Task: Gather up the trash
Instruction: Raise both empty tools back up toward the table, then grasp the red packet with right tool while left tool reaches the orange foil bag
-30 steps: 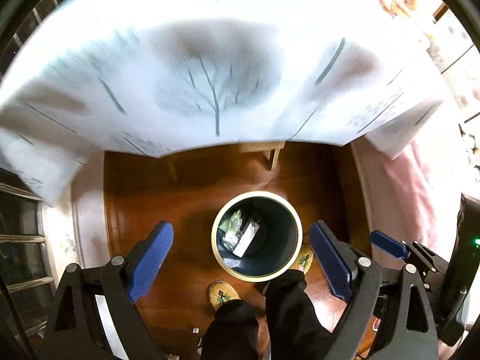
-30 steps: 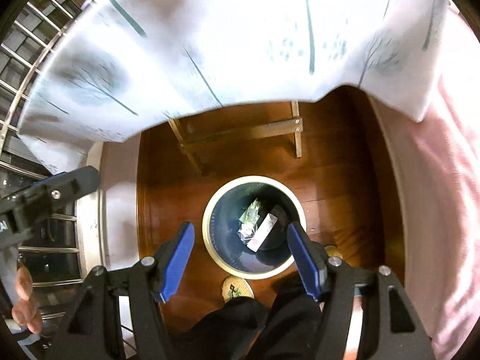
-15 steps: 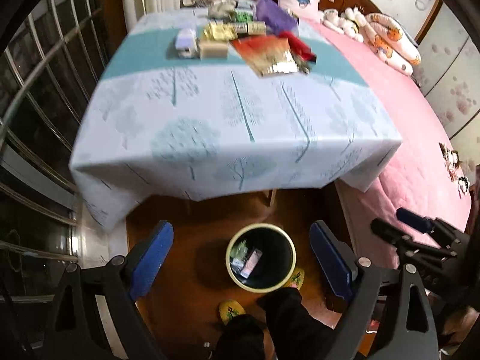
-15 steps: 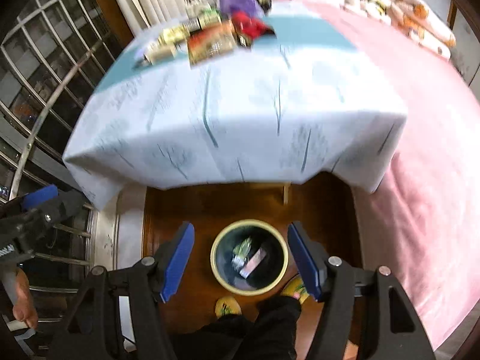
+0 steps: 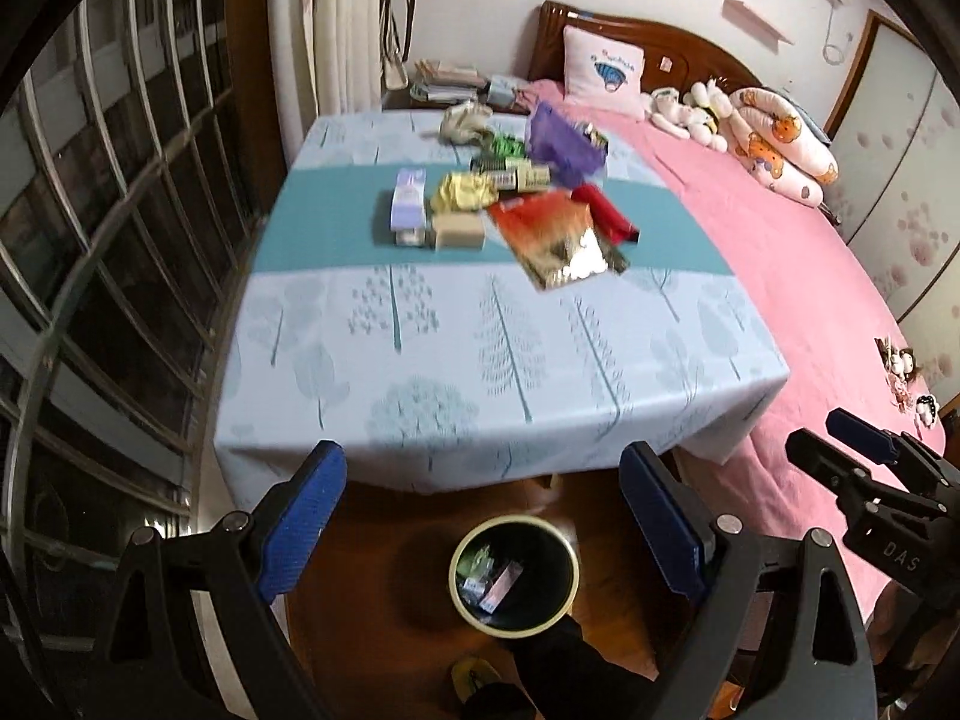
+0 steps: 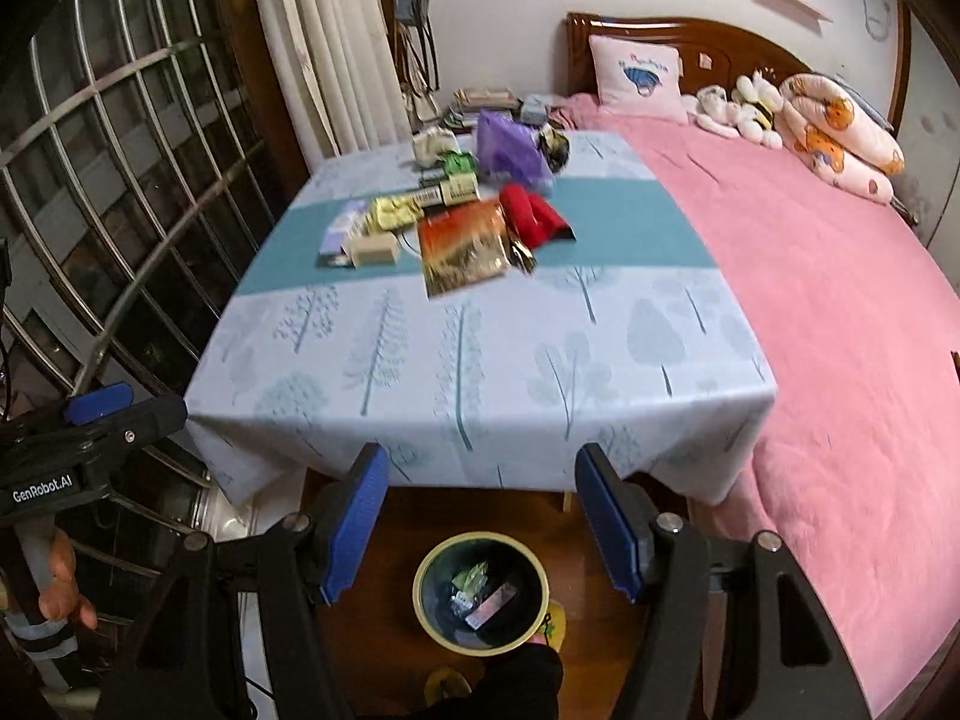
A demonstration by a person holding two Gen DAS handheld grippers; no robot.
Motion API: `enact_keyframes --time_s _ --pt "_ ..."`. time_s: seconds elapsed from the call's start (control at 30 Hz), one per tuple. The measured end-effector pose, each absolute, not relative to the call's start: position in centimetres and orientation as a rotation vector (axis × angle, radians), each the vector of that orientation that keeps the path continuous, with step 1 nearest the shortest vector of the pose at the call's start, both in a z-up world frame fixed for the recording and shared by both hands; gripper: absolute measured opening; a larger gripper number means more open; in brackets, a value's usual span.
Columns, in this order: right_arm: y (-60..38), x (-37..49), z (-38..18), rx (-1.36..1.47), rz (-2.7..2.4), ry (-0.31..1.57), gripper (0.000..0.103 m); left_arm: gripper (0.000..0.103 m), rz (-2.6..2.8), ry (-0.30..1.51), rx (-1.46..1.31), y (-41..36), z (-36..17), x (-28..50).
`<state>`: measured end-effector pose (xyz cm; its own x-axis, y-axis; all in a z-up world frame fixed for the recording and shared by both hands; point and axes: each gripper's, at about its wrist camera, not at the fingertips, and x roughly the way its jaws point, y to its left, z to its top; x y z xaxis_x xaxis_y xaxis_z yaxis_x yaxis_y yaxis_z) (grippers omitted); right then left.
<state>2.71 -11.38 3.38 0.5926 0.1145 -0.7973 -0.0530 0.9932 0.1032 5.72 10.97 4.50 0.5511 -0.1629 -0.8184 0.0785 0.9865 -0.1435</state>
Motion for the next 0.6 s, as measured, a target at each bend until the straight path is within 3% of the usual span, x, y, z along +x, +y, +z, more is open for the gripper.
enact_keyframes --time_s 0.6 --pt "-13.3 11.8 3.1 0.085 0.163 0.912 0.065 0.092 -0.16 0.938 -0.033 5.8 6.3 14.0"
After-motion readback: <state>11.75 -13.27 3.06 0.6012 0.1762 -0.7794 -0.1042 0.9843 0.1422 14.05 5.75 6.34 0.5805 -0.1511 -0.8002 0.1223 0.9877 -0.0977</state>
